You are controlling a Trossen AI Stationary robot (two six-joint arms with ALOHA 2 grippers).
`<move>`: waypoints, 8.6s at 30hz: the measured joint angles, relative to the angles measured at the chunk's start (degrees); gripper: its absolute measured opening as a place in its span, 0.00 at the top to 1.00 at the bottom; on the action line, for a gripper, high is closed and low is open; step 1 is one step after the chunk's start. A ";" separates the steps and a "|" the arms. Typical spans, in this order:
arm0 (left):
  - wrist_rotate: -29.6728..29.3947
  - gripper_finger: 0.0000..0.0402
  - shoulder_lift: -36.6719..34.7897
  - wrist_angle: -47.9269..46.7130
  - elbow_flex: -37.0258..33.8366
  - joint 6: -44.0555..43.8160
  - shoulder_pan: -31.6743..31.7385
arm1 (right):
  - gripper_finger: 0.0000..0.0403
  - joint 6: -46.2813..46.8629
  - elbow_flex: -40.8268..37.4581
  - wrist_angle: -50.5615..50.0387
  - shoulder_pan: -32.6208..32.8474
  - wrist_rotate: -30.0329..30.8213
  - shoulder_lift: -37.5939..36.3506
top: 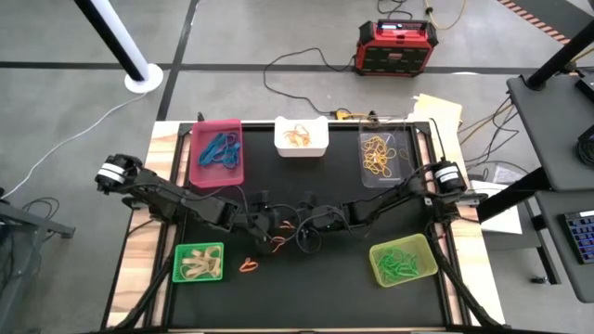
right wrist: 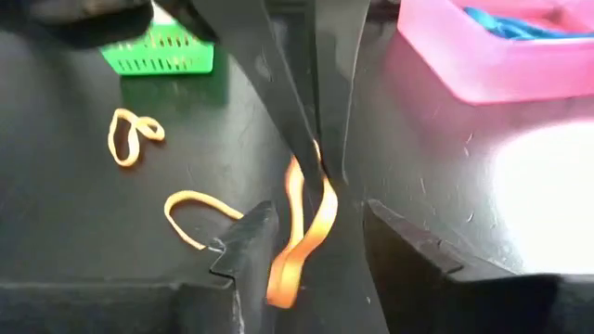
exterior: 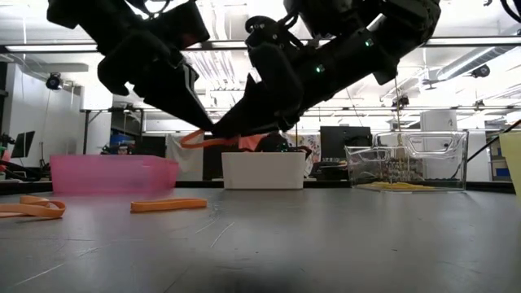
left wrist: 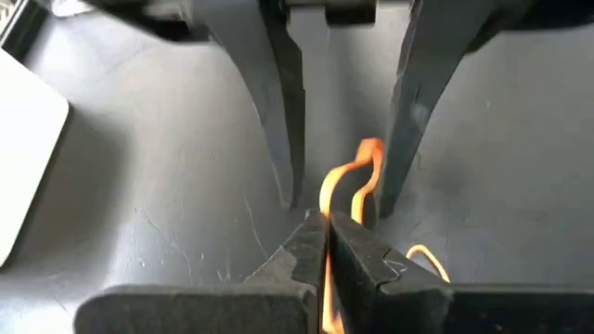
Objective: Sort rubber bands into baskets
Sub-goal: Put the orange rubber band into the white bin
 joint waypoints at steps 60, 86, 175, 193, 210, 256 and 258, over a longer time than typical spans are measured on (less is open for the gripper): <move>-2.89 0.72 -0.49 -10.92 1.33 -9.03 -0.04 | 0.68 12.53 17.24 -30.29 -39.31 -8.12 -2.84; 17.76 0.72 10.48 -7.39 1.29 -17.97 -1.36 | 0.65 16.66 4.17 -43.53 -5.45 15.13 -27.63; -1.85 0.64 4.43 -48.36 20.48 -14.98 -7.47 | 0.77 5.36 27.49 -35.11 -40.93 -9.98 4.61; 24.34 0.64 4.35 -25.07 5.31 -19.26 -10.45 | 0.51 6.14 27.53 -48.16 -29.20 -18.74 -1.54; 27.95 0.75 6.06 -14.10 -0.94 -21.86 -10.29 | 0.51 8.29 27.28 -53.17 -18.26 -12.41 -3.38; 10.12 1.00 -3.80 -8.06 5.92 16.59 -4.85 | 0.57 17.65 4.69 4.45 5.79 0.06 2.06; 10.11 1.00 -3.80 -8.03 5.92 16.61 -4.85 | 0.65 17.79 4.83 4.63 5.89 0.55 2.04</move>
